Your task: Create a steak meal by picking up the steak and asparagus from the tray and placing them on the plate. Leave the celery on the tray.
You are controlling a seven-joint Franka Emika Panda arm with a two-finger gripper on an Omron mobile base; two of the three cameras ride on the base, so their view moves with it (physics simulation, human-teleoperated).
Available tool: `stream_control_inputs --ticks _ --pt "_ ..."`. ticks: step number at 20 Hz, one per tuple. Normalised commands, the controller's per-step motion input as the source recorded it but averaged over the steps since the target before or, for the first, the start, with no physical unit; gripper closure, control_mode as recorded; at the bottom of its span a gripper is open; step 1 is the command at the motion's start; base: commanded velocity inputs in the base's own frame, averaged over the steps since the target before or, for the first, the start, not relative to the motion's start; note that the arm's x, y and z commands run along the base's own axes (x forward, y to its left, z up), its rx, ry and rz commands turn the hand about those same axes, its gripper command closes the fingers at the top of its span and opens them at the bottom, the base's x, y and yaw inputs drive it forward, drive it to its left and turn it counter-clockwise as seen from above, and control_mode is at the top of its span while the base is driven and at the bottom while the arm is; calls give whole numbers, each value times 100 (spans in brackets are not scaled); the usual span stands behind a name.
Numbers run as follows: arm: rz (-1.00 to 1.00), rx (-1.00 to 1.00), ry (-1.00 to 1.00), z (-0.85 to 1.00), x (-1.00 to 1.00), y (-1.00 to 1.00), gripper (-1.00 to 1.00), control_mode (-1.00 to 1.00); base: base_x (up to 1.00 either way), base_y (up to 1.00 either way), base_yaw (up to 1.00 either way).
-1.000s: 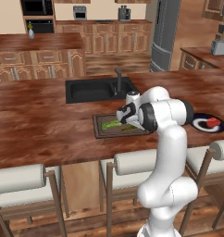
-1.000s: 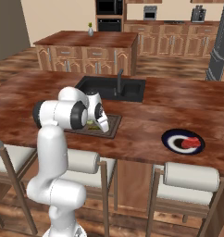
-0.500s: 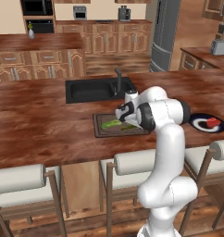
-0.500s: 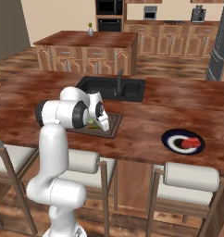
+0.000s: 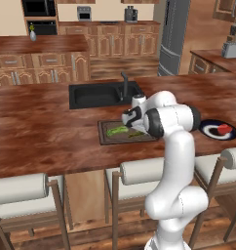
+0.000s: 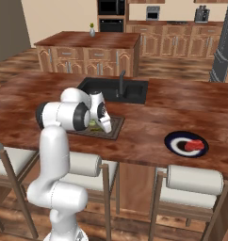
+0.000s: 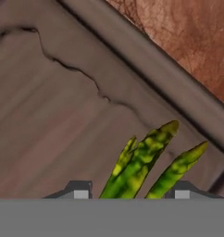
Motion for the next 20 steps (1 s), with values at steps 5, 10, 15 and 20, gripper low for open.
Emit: stream_control_inputs --ticks 5,10,15,20 --pt "-2 3 0 15 -22 -18 100 -100 0 0 0" --pt "-2 1 0 81 -35 -17 100 -100 0 0 0" --pt "-4 0 -7 66 -45 -39 100 -100 0 0 0" --pt "-3 0 -18 25 -43 -89 100 -100 0 0 0"
